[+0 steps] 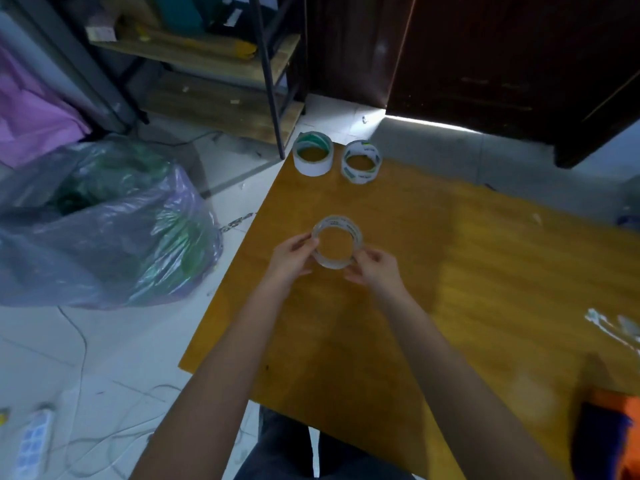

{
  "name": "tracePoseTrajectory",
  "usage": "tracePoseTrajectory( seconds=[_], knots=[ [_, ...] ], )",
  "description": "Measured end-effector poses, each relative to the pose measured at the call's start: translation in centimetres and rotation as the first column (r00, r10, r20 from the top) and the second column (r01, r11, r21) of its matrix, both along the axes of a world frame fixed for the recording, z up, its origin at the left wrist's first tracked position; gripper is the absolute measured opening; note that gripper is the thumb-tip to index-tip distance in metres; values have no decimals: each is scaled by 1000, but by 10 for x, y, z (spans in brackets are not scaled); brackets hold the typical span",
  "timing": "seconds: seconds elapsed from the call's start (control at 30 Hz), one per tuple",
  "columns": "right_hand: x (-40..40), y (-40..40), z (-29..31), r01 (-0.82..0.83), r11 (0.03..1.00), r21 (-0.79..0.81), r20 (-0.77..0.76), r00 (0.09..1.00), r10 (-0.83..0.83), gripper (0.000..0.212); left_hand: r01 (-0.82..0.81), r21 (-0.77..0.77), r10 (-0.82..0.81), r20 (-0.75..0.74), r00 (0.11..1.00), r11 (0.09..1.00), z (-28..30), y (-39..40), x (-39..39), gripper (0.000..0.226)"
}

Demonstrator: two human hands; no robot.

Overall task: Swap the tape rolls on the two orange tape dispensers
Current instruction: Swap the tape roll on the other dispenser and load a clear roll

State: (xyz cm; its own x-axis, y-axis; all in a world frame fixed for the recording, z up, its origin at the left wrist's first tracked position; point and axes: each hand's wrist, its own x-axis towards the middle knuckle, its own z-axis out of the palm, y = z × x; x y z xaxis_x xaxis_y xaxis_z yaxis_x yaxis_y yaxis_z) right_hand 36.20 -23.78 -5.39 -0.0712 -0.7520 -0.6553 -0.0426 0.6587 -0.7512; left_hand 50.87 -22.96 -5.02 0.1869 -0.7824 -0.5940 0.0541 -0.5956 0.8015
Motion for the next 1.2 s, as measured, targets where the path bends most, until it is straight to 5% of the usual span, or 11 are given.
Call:
tracePoseTrajectory(
  seconds=[0.33, 0.43, 0.5, 0.57, 0.63, 0.7, 0.8, 0.93, 1.03, 1.2],
  knots=[
    [30, -36, -25, -20, 997, -77, -343, 939, -8, 33, 123, 33, -124, 40, 991, 992, -38, -61, 7, 46],
    [31, -46, -23, -91, 994, -59, -444, 894, 56, 35, 214, 42, -218, 150, 964, 976, -41, -68, 11, 48],
    [27, -57, -19, -155, 987, -47, -579, 809, 99, 40, 347, -8, -310, 431, 847, 938, -36, -60, 15, 51],
    [20, -74, -15, -207, 975, -82, -722, 687, 85, 44, 550, -157, -243, 775, 584, 821, -30, -42, 18, 46],
    [16, -97, -11, -343, 920, -188, -820, 570, 45, 40, 762, -161, -154, 933, 325, 628, -29, -25, 17, 47],
    [17, -126, -9, -519, 828, -213, -898, 437, 43, 40, 853, -50, -161, 975, 155, 519, -40, -11, 13, 56],
    [24, -160, -11, -676, 735, -58, -964, 231, 136, 43, 859, 97, -269, 962, 48, 502, -49, 5, 9, 67],
    [24, -177, -23, -722, 675, 154, -970, 21, 244, 32, 838, 141, -294, 955, 25, 527, -58, 6, 7, 72],
    [19, -179, -24, -727, 677, 116, -980, 29, 198, 23, 839, 146, -299, 954, 20, 525, -59, 0, 5, 74],
    [-10, -175, -2, -579, 784, -223, -962, 261, -81, 19, 849, 134, -288, 957, 22, 511, -60, -25, 0, 73]
  ],
)
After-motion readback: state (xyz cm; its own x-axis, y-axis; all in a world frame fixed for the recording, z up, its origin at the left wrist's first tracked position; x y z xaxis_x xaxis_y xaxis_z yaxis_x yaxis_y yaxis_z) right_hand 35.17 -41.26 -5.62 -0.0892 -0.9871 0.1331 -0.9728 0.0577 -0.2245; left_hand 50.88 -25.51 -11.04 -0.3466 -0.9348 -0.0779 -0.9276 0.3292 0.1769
